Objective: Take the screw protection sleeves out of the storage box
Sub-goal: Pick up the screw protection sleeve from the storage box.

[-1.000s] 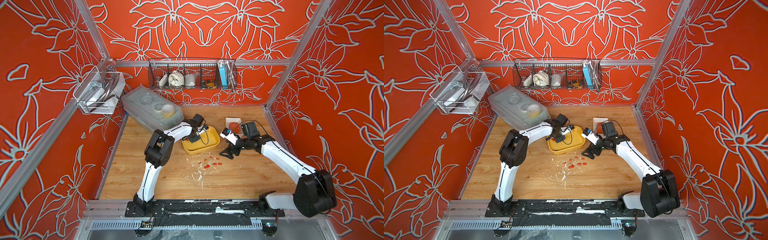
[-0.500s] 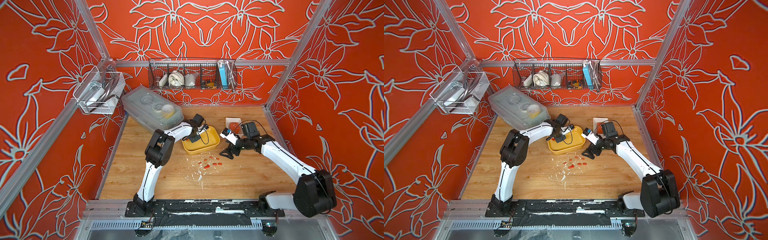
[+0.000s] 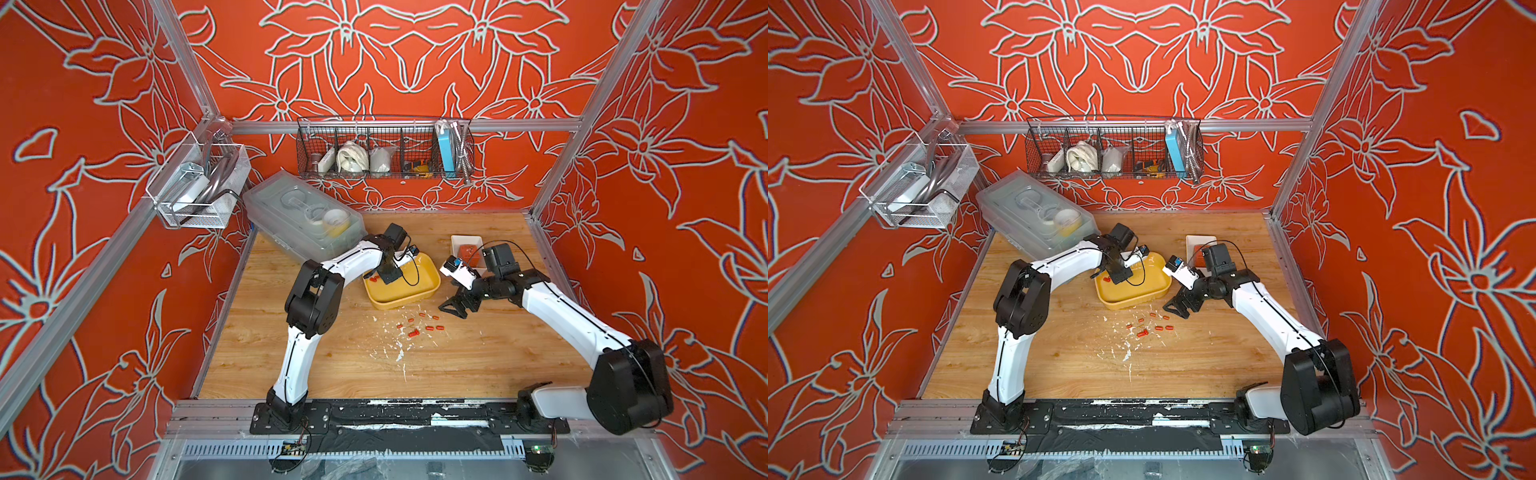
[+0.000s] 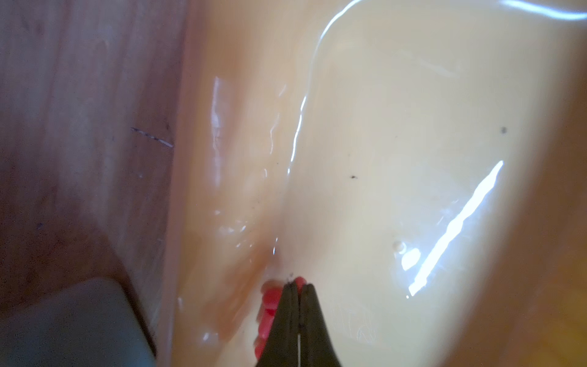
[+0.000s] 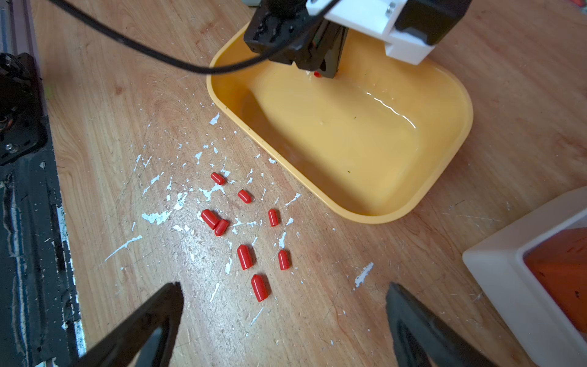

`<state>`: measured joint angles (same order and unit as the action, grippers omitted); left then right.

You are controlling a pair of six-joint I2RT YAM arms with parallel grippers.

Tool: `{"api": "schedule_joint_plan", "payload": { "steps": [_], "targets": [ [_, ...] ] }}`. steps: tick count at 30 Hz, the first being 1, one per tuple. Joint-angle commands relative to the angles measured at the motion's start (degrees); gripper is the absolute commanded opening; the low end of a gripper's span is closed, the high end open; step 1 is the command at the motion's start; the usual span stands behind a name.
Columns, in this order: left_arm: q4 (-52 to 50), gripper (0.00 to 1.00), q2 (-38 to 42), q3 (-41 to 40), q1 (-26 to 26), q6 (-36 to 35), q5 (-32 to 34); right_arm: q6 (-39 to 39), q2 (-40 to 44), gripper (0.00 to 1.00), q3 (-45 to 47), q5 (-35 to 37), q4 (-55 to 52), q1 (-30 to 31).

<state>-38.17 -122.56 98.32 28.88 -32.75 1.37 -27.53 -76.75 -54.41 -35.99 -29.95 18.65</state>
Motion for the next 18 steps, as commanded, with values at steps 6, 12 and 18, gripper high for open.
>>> {"api": "schedule_joint_plan", "payload": {
  "steps": [6, 12, 18],
  "targets": [
    [-4.8, 0.00, 12.8, -7.4, -0.1, -2.5, -13.0, -0.2, 1.1, 0.98, 0.6, 0.6, -0.2, 0.0],
    [-6.3, 0.00, 25.8, -20.1, 0.1, -7.3, -26.3, -0.2, 1.3, 0.98, 0.6, 0.2, -0.1, 0.0],
    [-4.7, 0.00, 31.1, -32.4, 3.1, -12.8, -27.1, 0.3, 0.9, 0.98, 0.5, -1.7, -0.2, 0.0]
  ]
}}
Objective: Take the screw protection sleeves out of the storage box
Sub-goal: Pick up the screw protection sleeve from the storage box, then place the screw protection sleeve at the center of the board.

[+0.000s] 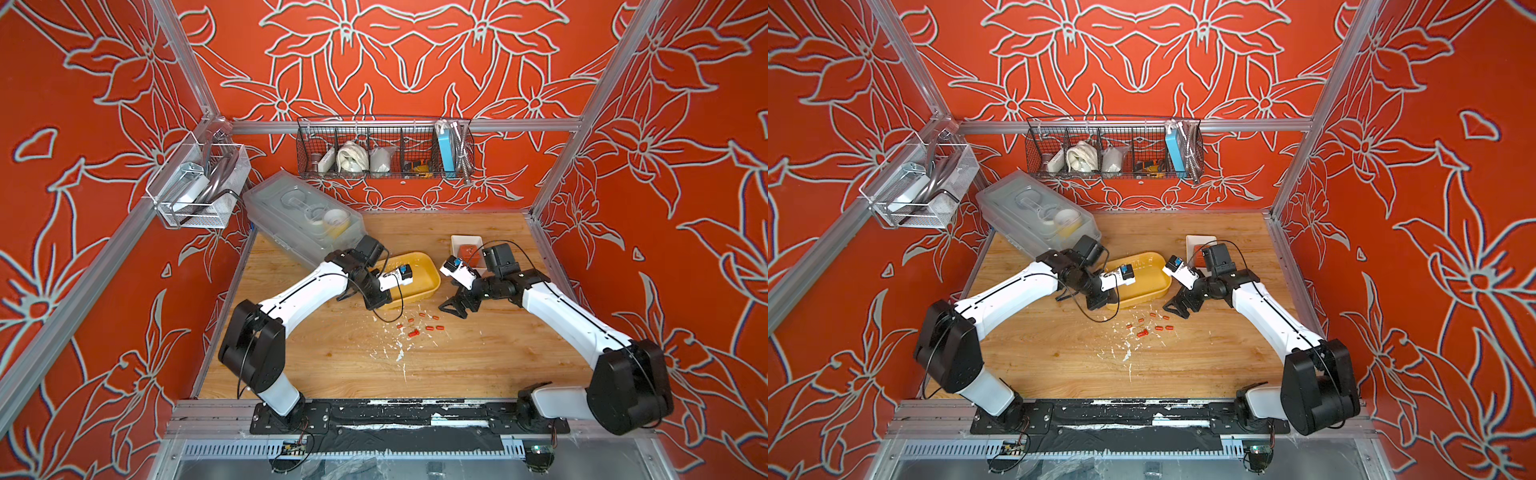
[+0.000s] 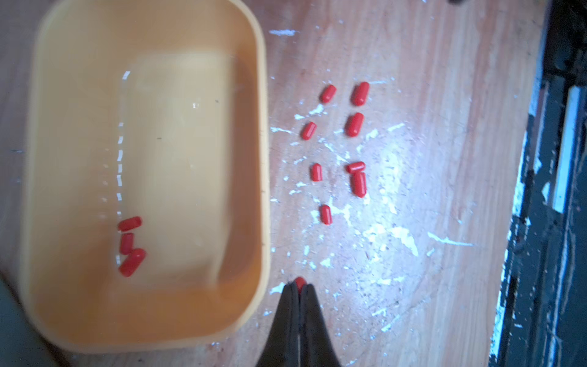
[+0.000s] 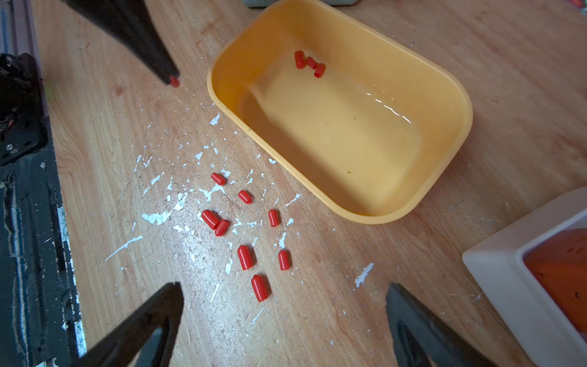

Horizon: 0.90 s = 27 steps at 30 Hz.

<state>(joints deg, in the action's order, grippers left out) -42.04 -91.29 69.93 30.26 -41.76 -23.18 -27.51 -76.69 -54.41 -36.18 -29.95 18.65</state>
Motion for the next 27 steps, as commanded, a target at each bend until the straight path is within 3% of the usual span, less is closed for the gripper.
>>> {"api": "schedule_joint_plan", "payload": {
  "steps": [1, 11, 19, 27],
  "targets": [
    [-0.4, 0.00, -0.5, -5.2, 2.4, -5.7, -1.7, 0.3, 0.9, 0.98, 0.4, -1.7, -0.2, 0.0],
    [7.7, 0.01, -6.8, -9.6, 7.0, -4.4, 5.7, 0.2, 1.1, 0.98, 0.6, -0.8, -0.2, 0.0],
    [9.0, 0.11, -10.4, -7.2, 7.8, -1.1, 8.1, 0.0, 1.1, 0.98, 0.7, -0.5, -0.2, 0.0],
    [4.2, 0.29, -8.0, -4.3, 7.8, -0.5, 7.3, -0.1, 0.7, 0.98, 0.6, -0.2, -0.3, 0.0]
  ]
}}
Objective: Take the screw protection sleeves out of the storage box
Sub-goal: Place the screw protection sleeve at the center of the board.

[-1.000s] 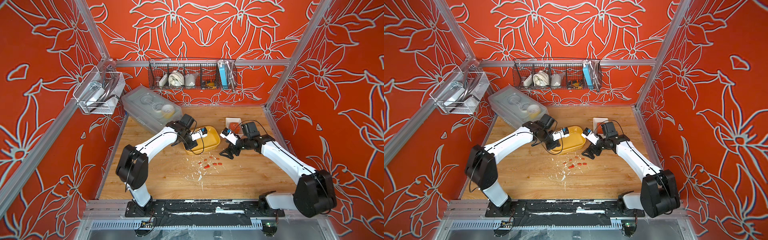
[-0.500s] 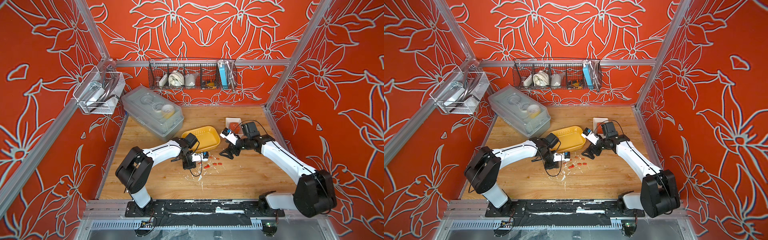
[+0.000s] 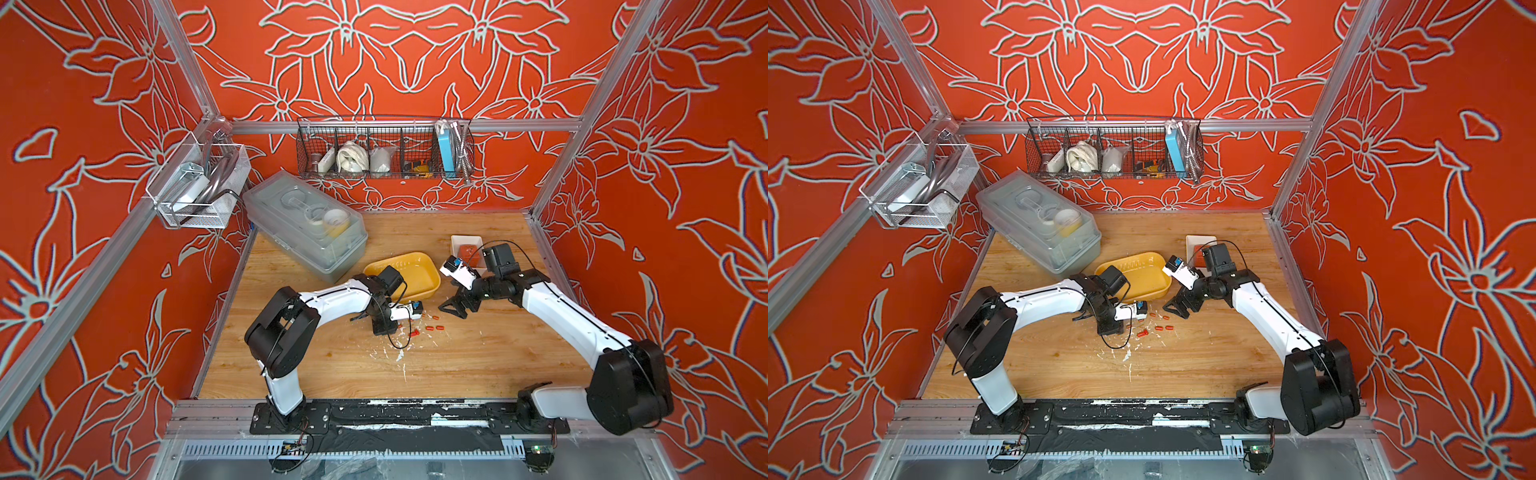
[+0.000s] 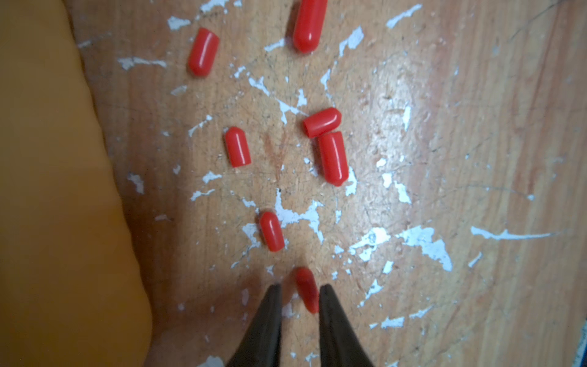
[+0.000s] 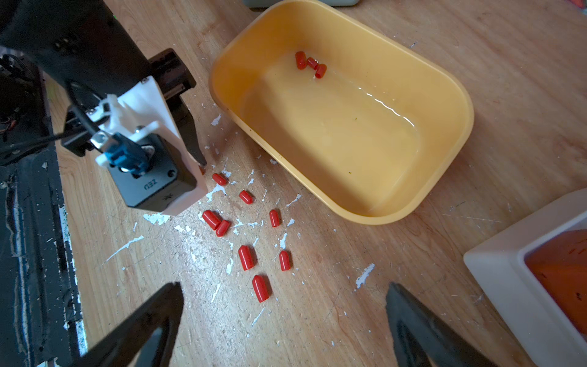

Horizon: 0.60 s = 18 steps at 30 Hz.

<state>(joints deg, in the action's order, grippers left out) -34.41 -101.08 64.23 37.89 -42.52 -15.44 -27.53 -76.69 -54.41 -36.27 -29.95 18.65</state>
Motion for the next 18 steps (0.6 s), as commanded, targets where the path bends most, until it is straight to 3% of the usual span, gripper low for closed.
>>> {"api": "schedule_joint_plan", "payload": {
  "steps": [1, 11, 18],
  "targets": [
    [-4.3, 0.30, 2.5, 1.8, 0.2, 0.1, -0.7, -0.1, 0.7, 0.98, 0.6, 0.0, -0.3, 0.0],
    [-11.3, 0.35, 9.9, 7.5, -3.6, 0.7, -4.5, 0.1, 1.0, 0.98, 0.0, -0.4, -0.2, 0.0],
    [-6.5, 0.36, 6.6, 11.9, -6.8, 3.8, 6.0, -3.0, -3.0, 0.98, -6.9, -2.4, -4.7, 0.2]
  ]
}}
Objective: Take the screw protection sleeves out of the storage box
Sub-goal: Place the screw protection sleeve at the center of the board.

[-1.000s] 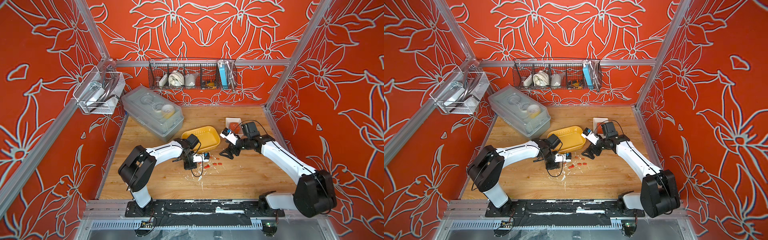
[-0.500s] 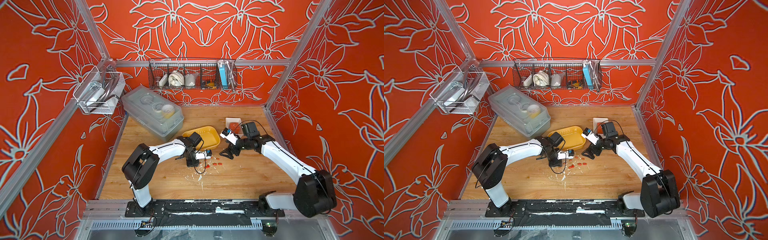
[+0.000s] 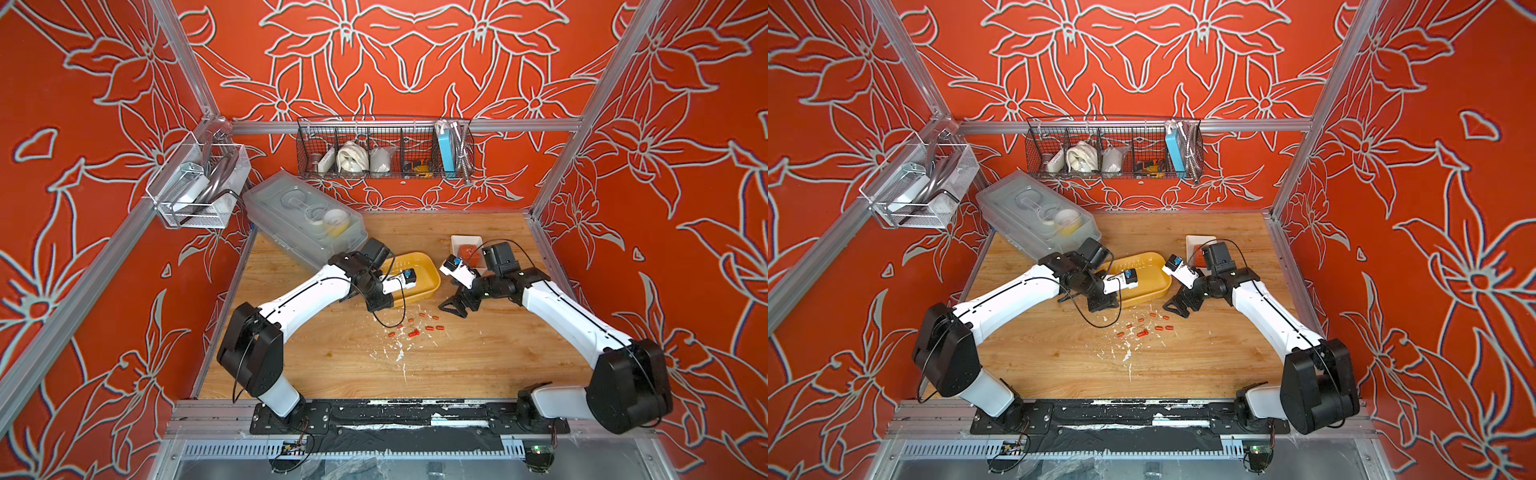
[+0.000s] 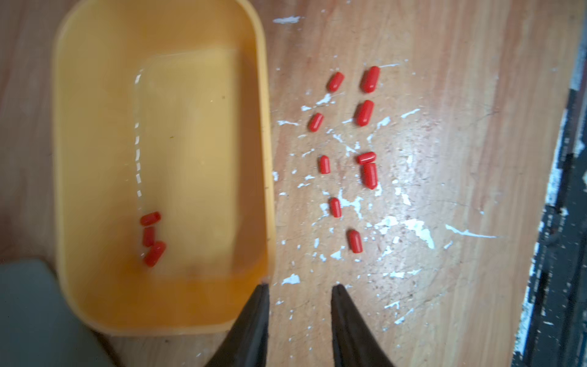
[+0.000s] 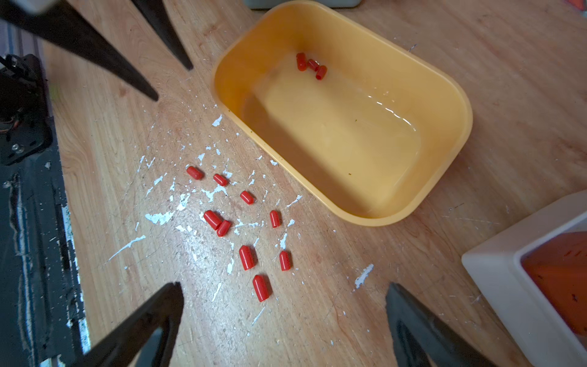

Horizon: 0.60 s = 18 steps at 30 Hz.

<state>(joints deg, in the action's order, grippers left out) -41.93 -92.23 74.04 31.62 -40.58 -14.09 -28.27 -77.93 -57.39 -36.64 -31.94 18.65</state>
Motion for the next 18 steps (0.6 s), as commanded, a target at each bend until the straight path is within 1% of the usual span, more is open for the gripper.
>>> {"api": "schedule_joint_plan", "payload": {
  "steps": [1, 5, 8, 10, 12, 18],
  "targets": [
    [1.2, 0.36, -3.7, 3.4, -0.7, 2.3, 6.4, -2.8, -2.7, 0.98, -5.2, -2.0, -3.3, 0.3],
    [1.3, 0.36, -9.8, 8.5, -0.9, 2.8, 12.4, -1.4, -4.4, 0.98, -6.4, -2.4, -1.5, 0.4],
    [1.1, 0.36, -14.7, 12.1, -0.9, 2.4, 15.8, 1.7, -4.0, 0.98, -3.7, -2.9, 3.5, 0.4],
    [1.0, 0.37, -17.9, 14.5, -0.9, 1.7, 18.0, 1.3, -3.8, 0.98, -2.4, -2.7, 4.3, 0.4],
    [0.9, 0.36, -20.4, 16.4, -0.9, 0.3, 19.1, 1.2, -3.6, 0.98, -1.6, -1.9, 4.2, 0.4],
    [0.5, 0.36, -26.0, 21.0, -0.9, -4.9, 22.2, 1.5, -3.7, 0.98, -0.3, -3.1, 4.7, 0.4]
  ]
}}
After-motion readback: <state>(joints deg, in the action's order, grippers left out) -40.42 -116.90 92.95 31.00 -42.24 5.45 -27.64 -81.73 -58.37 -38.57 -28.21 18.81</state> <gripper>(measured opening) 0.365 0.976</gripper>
